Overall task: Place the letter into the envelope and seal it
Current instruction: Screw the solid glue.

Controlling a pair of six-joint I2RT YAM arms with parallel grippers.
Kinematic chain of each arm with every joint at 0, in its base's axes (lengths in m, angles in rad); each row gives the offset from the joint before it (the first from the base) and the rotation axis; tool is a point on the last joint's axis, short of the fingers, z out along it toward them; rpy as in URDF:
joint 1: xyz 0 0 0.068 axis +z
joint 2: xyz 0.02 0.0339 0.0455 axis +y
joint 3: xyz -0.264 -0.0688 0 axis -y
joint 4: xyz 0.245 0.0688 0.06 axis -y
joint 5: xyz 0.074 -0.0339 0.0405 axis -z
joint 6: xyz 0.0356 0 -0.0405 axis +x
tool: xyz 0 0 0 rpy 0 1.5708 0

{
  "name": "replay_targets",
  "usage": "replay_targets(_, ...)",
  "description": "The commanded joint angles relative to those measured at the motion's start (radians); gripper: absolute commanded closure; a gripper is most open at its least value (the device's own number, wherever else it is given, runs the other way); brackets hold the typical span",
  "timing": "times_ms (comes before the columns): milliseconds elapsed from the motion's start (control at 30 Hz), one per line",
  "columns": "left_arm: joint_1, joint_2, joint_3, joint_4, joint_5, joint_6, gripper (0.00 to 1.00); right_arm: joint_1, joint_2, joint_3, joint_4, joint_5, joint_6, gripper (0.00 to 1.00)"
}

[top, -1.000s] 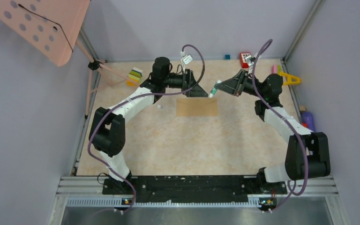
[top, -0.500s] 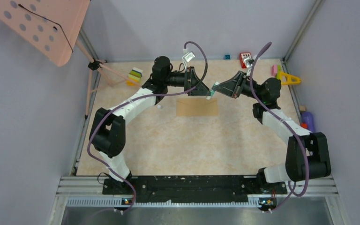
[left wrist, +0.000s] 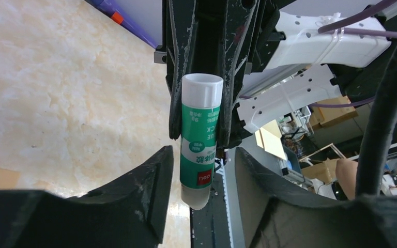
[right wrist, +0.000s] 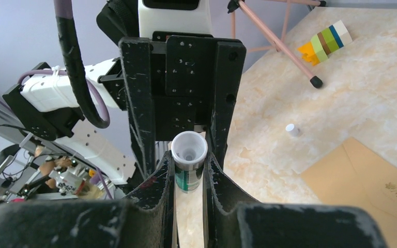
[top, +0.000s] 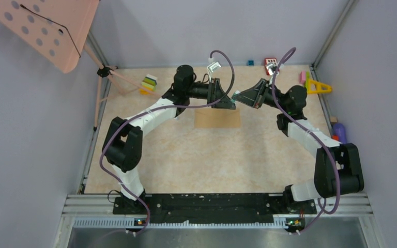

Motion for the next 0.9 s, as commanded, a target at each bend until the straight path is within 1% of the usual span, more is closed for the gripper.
replay_targets(0, -0.004, 0.002, 0.013, 0.047, 0.019, 0.002, 0.54, 0.014, 0.0, -0.003, 0.044, 0.008, -0.03, 1.0)
replay_targets(33, -0.004, 0.001, 0.013, 0.045, 0.019, 0.003, 0.62, 0.014, 0.001, -0.003, 0.042, 0.007, -0.031, 1.0)
replay_targets(67, -0.003, 0.001, 0.014, 0.044, 0.018, 0.004, 0.68, 0.014, 0.002, -0.003, 0.042, 0.007, -0.031, 1.0)
replay_targets(100, -0.003, 0.001, 0.016, 0.041, 0.017, 0.004, 0.72, 0.015, 0.002, -0.002, 0.039, 0.005, -0.032, 1.0)
replay_targets(233, -0.003, 0.002, 0.024, 0.022, 0.017, 0.018, 0.76, 0.013, 0.005, 0.002, 0.027, -0.004, -0.039, 0.99)
replay_targets(300, -0.004, 0.002, 0.03, -0.01, 0.018, 0.056, 0.79, 0.01, 0.005, 0.026, -0.016, -0.03, -0.065, 0.8)
replay_targets(333, -0.004, 0.0, 0.039, -0.058, 0.019, 0.103, 0.79, 0.004, 0.003, 0.046, -0.065, -0.043, -0.083, 0.68)
replay_targets(367, -0.004, -0.004, 0.052, -0.136, 0.018, 0.184, 0.79, -0.005, 0.0, 0.073, -0.125, -0.059, -0.111, 0.61)
replay_targets(400, -0.003, -0.011, 0.069, -0.23, 0.009, 0.287, 0.79, -0.019, -0.005, 0.103, -0.234, -0.074, -0.142, 0.57)
replay_targets(433, -0.002, -0.017, 0.092, -0.351, 0.001, 0.401, 0.79, -0.035, -0.008, 0.131, -0.284, -0.086, -0.172, 0.53)
replay_targets(500, -0.002, -0.032, 0.125, -0.618, -0.041, 0.624, 0.79, -0.062, -0.016, 0.196, -0.518, -0.103, -0.273, 0.45)
replay_targets(600, -0.002, -0.051, 0.149, -0.835, -0.113, 0.876, 0.79, -0.077, -0.023, 0.281, -0.855, -0.108, -0.504, 0.45)
replay_targets(633, -0.003, -0.054, 0.156, -0.894, -0.133, 0.943, 0.79, -0.077, -0.025, 0.291, -0.935, -0.106, -0.559, 0.44)
replay_targets(767, -0.015, -0.038, 0.201, -1.119, -0.2, 1.174, 0.8, -0.074, 0.0, 0.284, -1.07, -0.124, -0.606, 0.45)
replay_targets(867, -0.036, -0.02, 0.214, -1.222, -0.266, 1.272, 0.81, -0.059, 0.038, 0.292, -1.135, -0.118, -0.622, 0.45)
